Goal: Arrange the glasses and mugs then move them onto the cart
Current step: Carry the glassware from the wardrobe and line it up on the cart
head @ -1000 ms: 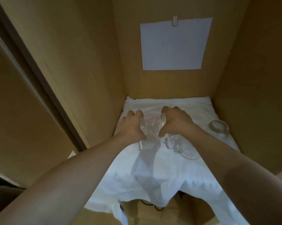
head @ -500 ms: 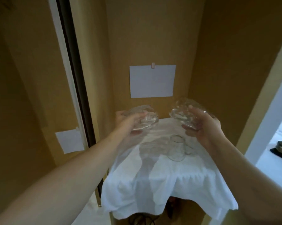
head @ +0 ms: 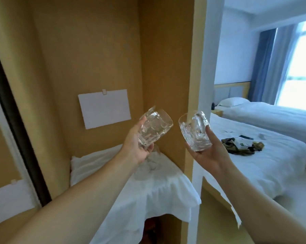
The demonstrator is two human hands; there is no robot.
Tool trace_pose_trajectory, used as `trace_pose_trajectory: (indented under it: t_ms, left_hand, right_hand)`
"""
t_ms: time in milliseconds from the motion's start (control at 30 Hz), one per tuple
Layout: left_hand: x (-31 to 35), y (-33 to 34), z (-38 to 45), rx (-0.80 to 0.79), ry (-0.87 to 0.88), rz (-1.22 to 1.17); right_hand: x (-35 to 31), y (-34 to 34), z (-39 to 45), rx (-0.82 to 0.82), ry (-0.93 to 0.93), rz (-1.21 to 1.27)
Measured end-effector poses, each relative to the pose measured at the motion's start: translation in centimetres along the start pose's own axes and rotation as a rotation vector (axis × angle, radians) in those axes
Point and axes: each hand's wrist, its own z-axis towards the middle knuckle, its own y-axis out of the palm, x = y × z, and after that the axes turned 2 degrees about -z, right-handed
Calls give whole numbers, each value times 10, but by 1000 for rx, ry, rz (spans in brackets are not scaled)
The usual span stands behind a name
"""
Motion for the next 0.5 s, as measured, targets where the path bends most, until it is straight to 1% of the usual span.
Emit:
trace_pose_trajectory:
  t_ms: [167, 333, 433, 500]
  left_hand:
    - [-45, 70, 13, -134, -49, 26]
    - [-105, 145, 29, -277, -151, 16]
    - [-142, 186, 42, -389, -209, 6]
    - [-167, 212, 47, -419, -259, -35]
  right_hand:
    - [-54, -47, -11, 39, -96, -8]
    - [-122, -103, -24, 99, -172, -44]
    - [-161, -140, -31, 136, -193, -44]
    - [-187, -164, -33, 172, -216, -50]
